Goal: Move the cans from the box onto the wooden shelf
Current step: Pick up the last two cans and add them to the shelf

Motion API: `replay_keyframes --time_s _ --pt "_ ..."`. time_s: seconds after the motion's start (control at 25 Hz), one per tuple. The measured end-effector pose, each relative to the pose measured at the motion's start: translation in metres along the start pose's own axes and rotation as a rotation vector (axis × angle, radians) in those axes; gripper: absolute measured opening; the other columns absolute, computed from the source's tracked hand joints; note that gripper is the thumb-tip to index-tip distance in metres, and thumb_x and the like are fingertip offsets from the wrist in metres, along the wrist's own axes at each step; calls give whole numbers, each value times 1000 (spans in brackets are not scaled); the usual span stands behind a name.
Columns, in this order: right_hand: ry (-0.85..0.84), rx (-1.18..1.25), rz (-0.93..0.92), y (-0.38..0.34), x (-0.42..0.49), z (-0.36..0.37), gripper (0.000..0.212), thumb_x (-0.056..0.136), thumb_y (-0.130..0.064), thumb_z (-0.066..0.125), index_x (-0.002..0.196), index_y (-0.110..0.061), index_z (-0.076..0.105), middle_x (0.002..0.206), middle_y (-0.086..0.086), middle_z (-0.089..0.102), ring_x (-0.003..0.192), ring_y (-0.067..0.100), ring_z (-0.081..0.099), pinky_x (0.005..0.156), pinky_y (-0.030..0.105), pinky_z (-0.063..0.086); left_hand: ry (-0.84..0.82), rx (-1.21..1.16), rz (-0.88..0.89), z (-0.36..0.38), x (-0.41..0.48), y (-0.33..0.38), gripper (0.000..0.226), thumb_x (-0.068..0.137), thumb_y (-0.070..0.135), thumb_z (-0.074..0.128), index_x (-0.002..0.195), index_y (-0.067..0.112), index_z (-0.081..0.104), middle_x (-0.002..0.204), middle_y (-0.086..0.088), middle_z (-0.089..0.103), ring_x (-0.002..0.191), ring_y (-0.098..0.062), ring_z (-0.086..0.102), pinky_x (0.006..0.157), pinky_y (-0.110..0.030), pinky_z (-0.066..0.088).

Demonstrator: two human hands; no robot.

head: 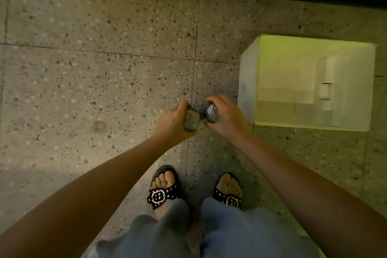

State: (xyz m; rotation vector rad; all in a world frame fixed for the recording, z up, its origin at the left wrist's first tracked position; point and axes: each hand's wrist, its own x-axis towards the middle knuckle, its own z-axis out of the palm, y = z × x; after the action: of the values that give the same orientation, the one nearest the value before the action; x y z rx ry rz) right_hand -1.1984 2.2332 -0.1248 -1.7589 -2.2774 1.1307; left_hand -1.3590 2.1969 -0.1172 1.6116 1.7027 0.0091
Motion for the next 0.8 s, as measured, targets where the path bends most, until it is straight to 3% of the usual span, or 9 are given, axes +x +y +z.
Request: replay_keyframes --time_s 0.16,0.32,0.56,0.68,0.8 --pt "28 20 -10 -33 -25 -46 54 67 -21 77 115 -10 54 117 11 58 102 32 59 79 41 53 72 -43 -51 -58 -25 32 67 62 33 80 114 11 45 111 -10 66 94 -30 64 74 -37 54" --pt "85 58 -24 -98 -65 -132 55 65 -22 79 113 -10 56 115 9 60 99 27 62 75 34 52 123 -83 -46 -149 -75 96 68 58 33 83 112 12 47 110 -8 67 94 -28 64 74 -36 54" --pt "109 103 -50 -228 -130 -309 62 61 -21 81 116 -9 54 119 10 57 104 26 59 80 33 52 162 -97 37 -316 -175 212 66 58 36 82 111 15 50 107 -5 68 91 -24 66 73 -34 56" --pt "189 137 -78 -300 -163 -414 70 59 -25 83 120 -15 50 126 8 50 108 24 57 85 37 53 210 -106 99 -411 -226 269 62 58 37 82 108 18 51 104 -2 68 89 -20 66 67 -26 51" --pt "292 204 -94 -366 -196 -513 75 57 -25 84 122 -19 47 124 4 52 107 20 56 87 39 51 252 -162 165 -498 -270 322 61 52 34 84 105 20 56 102 1 67 90 -17 65 71 -26 53"
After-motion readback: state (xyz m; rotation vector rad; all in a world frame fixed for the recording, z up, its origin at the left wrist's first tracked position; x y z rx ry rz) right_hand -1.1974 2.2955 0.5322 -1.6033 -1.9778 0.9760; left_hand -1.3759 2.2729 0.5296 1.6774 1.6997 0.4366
